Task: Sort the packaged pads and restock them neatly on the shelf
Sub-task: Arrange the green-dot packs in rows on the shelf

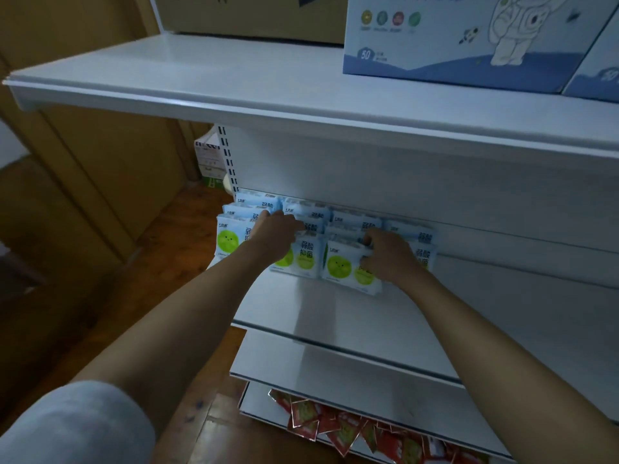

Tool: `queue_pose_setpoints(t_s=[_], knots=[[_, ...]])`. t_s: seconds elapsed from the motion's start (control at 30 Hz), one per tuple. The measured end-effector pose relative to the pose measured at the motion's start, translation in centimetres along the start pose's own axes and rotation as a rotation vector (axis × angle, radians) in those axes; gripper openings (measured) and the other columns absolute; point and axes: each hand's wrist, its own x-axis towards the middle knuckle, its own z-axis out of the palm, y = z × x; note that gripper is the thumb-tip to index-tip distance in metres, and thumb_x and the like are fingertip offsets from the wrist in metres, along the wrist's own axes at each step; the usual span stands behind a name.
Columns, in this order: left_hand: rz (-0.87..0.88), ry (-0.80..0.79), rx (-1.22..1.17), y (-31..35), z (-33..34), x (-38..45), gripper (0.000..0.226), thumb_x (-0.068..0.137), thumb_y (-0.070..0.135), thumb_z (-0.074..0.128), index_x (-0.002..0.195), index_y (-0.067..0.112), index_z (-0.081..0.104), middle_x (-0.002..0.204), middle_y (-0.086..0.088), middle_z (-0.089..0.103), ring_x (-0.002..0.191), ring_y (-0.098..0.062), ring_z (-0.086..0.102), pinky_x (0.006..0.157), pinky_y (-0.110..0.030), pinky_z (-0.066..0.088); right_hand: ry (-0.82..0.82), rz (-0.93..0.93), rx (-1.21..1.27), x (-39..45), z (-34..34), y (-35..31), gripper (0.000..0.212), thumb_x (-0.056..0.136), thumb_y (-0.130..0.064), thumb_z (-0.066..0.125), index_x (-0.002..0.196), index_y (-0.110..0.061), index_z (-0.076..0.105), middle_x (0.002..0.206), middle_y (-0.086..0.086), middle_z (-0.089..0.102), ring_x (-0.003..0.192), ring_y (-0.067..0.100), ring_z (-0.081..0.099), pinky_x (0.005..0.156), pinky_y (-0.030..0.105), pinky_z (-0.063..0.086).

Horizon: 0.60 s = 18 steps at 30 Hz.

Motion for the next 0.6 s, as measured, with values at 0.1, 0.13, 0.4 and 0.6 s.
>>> queue_pose_setpoints(t_s=[0.1, 0.13, 0.4, 0.6], knots=[[-0.023, 0.005, -0.078, -0.2, 0.1, -0.1, 0.049, 0.095, 0.008, 0.049, 0.138, 0.03, 0.046, 0.131, -0.001, 0.053, 0.122, -0.023, 0.047, 0.095, -0.036, 0.039, 0.065, -0.011, 0.004, 1.0, 1.4, -0.4, 0.012, 0.088, -0.004, 0.058, 0.097, -0.008, 0.052, 0.098, 0.009, 0.053, 0.087, 0.023, 0.052, 0.061, 0.03, 0.032], [-0.036, 0.014, -0.11, -0.2, 0.1, -0.2, 0.048, 0.095, 0.008, 0.05, 0.138, 0.029, 0.046, 0.132, -0.002, 0.052, 0.122, -0.023, 0.047, 0.096, -0.037, 0.04, 0.08, -0.002, -0.017, 1.2, 2.0, -0.6, 0.015, 0.088, -0.003, 0.058, 0.101, -0.008, 0.053, 0.108, 0.012, 0.053, 0.091, 0.025, 0.052, 0.066, 0.031, 0.037], [-0.066, 0.196, -0.176, 0.2, -0.7, -2.6, 0.05, 0.092, 0.033, 0.061, 0.139, 0.027, 0.045, 0.142, -0.002, 0.046, 0.132, -0.025, 0.038, 0.1, -0.041, 0.035, 0.18, 0.002, -0.292, 0.3, 2.4, -1.7, 0.035, 0.093, -0.015, 0.056, 0.127, -0.012, 0.047, 0.132, 0.011, 0.042, 0.122, 0.031, 0.04, 0.082, 0.038, 0.042], [-0.184, 0.27, -0.474, 0.9, -1.8, -5.5, 0.035, 0.093, 0.04, 0.056, 0.125, 0.027, 0.057, 0.126, -0.001, 0.058, 0.124, -0.025, 0.043, 0.097, -0.041, 0.034, 0.223, -0.025, 0.017, -1.3, 0.3, -4.3, 0.02, 0.099, -0.03, 0.048, 0.092, -0.013, 0.056, 0.088, 0.004, 0.063, 0.075, 0.021, 0.058, 0.057, 0.03, 0.038]])
